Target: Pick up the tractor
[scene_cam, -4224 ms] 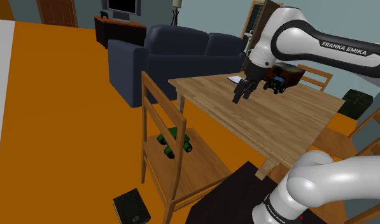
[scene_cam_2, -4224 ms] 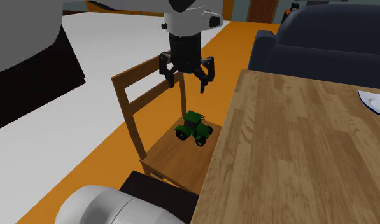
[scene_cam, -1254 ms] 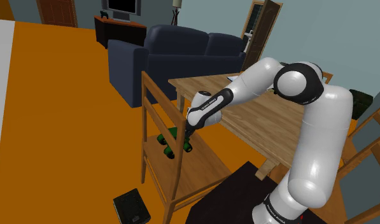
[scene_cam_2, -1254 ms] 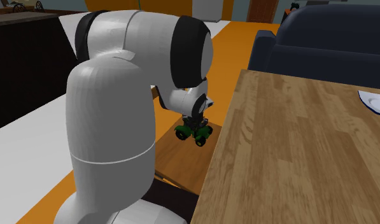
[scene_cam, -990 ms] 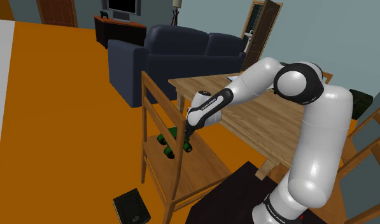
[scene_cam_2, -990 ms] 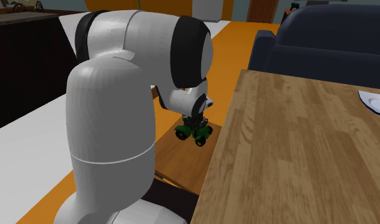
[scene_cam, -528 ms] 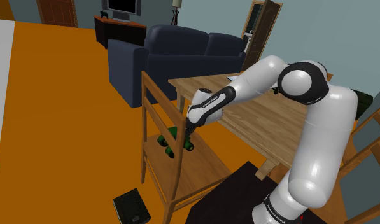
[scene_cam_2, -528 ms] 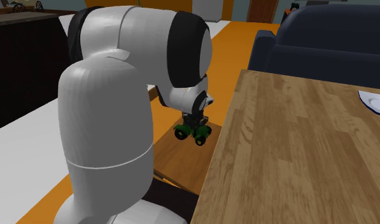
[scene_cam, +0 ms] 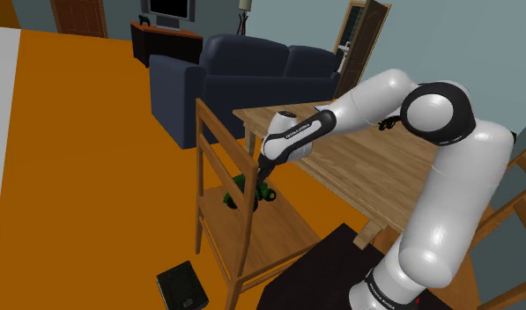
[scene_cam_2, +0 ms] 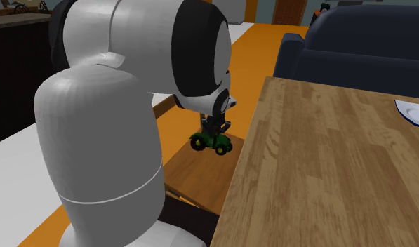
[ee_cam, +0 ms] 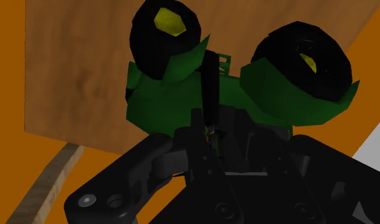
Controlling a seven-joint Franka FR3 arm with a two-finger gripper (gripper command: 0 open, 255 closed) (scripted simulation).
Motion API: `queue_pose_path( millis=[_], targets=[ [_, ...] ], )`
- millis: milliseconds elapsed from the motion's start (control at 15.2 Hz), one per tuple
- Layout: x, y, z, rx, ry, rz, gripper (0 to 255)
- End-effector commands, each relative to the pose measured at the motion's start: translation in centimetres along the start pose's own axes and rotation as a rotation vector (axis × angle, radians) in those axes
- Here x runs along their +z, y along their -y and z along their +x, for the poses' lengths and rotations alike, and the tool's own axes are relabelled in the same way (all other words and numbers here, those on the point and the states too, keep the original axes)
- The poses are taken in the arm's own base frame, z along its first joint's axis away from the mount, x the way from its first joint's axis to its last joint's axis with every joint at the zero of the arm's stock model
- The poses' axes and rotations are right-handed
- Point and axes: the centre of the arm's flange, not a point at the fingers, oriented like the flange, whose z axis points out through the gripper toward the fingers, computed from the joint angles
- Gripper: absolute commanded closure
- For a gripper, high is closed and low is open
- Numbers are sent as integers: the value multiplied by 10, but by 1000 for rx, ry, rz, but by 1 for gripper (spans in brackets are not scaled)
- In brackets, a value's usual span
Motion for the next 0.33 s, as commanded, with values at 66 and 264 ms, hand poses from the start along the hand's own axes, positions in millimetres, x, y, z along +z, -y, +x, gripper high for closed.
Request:
queue_pose_path(
  millis=[66, 264],
  targets=[
    [-16, 1, 2, 0, -3, 0, 255],
    [-22, 1, 3, 0, -3, 0, 255]
  ],
)
